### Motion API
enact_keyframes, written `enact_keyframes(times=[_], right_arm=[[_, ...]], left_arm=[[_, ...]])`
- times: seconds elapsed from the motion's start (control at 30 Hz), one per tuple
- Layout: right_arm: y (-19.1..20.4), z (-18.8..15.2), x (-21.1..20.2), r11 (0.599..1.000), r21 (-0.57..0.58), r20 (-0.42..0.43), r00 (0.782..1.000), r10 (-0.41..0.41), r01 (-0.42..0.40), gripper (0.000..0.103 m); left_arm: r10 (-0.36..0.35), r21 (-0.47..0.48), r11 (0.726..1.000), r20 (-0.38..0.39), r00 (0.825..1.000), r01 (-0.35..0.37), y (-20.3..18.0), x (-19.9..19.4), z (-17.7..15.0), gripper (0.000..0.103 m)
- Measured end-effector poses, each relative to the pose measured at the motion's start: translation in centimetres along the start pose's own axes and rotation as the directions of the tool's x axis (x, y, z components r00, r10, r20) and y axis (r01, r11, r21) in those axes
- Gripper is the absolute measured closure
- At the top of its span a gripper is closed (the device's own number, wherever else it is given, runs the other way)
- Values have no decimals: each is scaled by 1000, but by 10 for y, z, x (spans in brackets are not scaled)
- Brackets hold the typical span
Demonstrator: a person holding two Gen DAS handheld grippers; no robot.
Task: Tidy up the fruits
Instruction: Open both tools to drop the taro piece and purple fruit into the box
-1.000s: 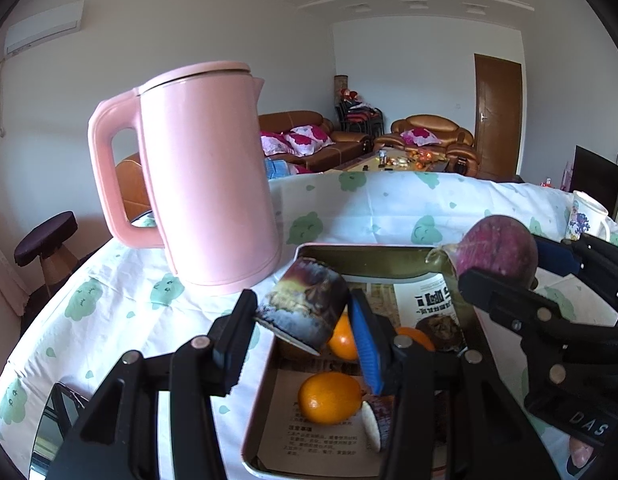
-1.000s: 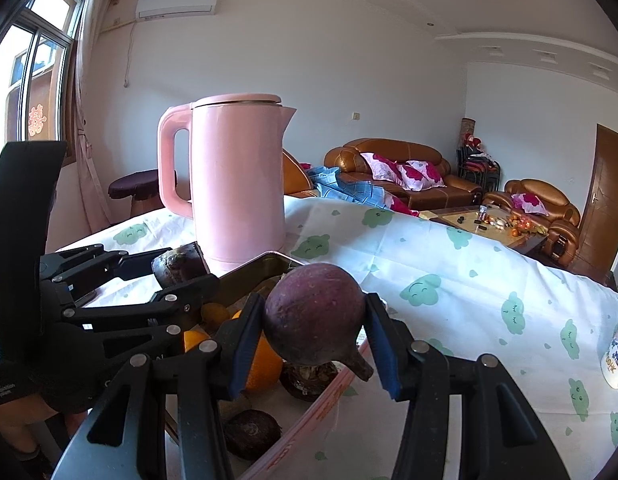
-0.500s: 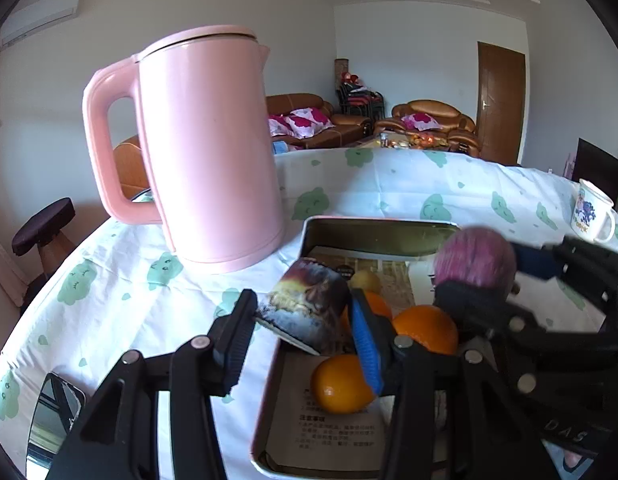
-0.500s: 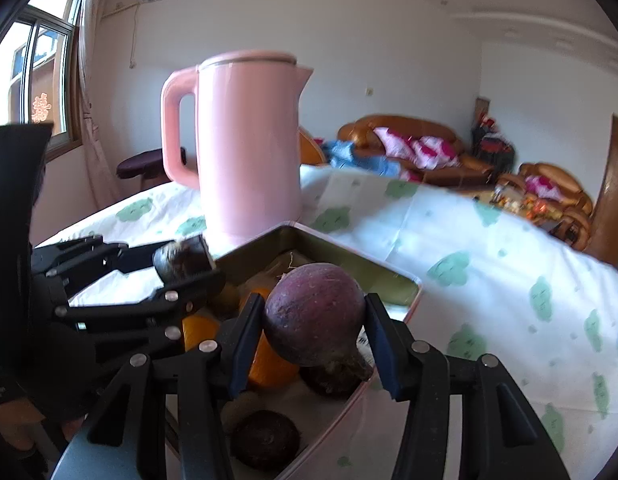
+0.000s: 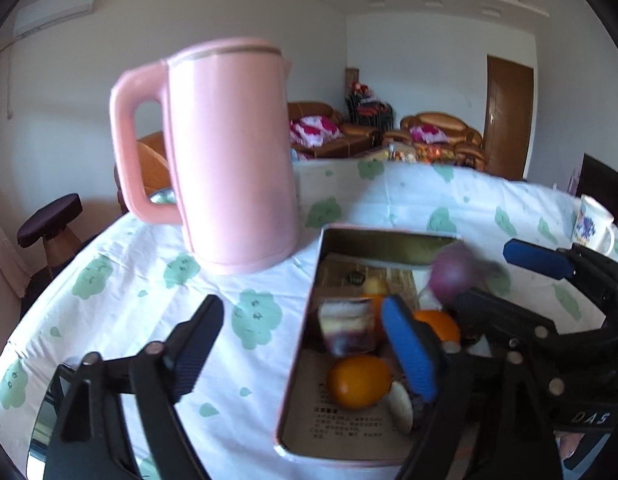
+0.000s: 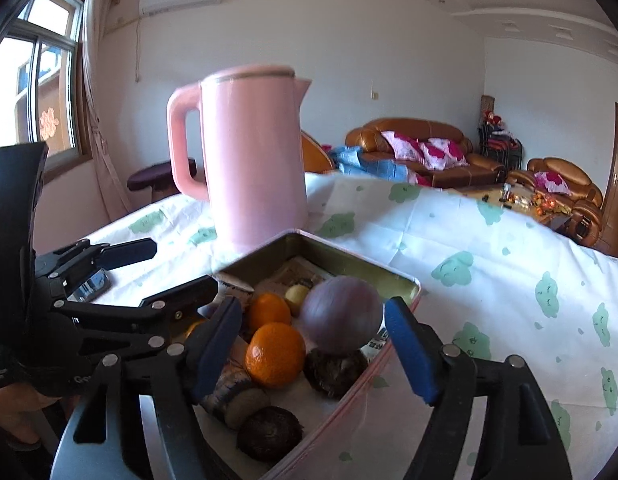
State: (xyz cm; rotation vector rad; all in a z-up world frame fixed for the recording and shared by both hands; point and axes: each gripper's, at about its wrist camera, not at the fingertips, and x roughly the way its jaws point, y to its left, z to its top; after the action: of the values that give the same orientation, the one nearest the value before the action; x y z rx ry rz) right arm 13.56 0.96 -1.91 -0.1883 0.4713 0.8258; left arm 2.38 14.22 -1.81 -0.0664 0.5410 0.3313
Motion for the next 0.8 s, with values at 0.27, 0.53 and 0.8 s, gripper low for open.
enact_keyframes(times=[0.27, 0.53, 0.8], right_arm=[[-2, 4, -27, 998, 4, 69, 996, -62, 62, 26], [-7, 1, -50, 989, 11, 110, 983, -146, 146, 22], [-20, -2, -68, 976, 48, 127, 968, -216, 212, 22]], left_arm=[[1, -13, 1000, 78, 997, 0, -1, -24, 9, 4], [-10, 0, 1000, 112, 994, 10, -10, -35, 12, 4], [-15, 13, 1000, 121, 993, 13, -20, -41, 13, 4]])
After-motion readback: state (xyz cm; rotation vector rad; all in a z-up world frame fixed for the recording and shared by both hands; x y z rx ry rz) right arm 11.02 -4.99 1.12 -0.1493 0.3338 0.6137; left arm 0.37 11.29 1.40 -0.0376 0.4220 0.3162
